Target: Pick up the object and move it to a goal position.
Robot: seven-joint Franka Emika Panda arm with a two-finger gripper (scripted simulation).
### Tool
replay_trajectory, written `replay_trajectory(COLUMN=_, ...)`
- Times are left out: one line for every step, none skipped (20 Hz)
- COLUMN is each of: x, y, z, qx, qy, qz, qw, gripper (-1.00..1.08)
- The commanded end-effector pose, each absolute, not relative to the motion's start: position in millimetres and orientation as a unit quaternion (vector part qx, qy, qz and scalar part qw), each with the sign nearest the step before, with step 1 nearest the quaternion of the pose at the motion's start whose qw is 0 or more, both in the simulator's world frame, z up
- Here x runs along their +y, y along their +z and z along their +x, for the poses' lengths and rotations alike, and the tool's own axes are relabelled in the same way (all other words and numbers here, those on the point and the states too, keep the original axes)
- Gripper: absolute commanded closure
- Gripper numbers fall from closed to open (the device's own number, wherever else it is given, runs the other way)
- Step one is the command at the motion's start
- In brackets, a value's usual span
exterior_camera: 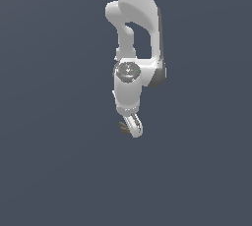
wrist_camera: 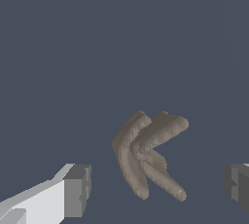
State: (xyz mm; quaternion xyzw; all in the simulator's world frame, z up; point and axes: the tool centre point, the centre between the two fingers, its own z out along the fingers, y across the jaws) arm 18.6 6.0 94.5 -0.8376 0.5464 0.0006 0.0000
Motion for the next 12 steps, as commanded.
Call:
replay_trajectory(x=6, y=93, z=19, qx=0.555, qy=0.0, qz=-0.832, qw=0.0, gripper=-0.92)
replay_trajectory(x=7, y=93, z=19, qx=0.557, qy=0.0, qz=-0.83, qw=0.0, gripper=-0.92)
replay_trajectory(x=7, y=93, z=19, qx=0.559, qy=0.0, qz=-0.829, qw=0.0, gripper=-0.92)
replay_trajectory(x=7, y=93, z=19, qx=0.559, qy=0.0, qz=-0.829, qw=0.0, gripper=-0.92)
replay_trajectory(x=7, y=93, z=19, qx=0.56, qy=0.0, qz=-0.829, qw=0.0, gripper=-0.92)
replay_trajectory(x=7, y=93, z=19, qx=0.558, qy=0.0, qz=-0.83, qw=0.0, gripper=-0.92)
replay_trajectory(x=7, y=93, z=19, qx=0.558, qy=0.0, qz=-0.83, qw=0.0, gripper=-0.92)
replay_trajectory(x=7, y=91, z=19, qx=0.558, qy=0.0, qz=-0.83, qw=0.0, gripper=-0.92)
replay_trajectory(x=7, y=89, z=19, qx=0.558, qy=0.0, qz=-0.83, qw=0.0, gripper=-0.92)
replay_trajectory(x=7, y=87, z=19, qx=0.558, qy=0.0, qz=-0.83, qw=0.0, gripper=-0.92)
replay_trajectory(x=7, y=83, z=19, qx=0.558, qy=0.0, qz=-0.83, qw=0.0, gripper=-0.92)
replay_trajectory(x=7, y=79, z=19, qx=0.558, qy=0.0, qz=-0.83, qw=0.0, gripper=-0.92)
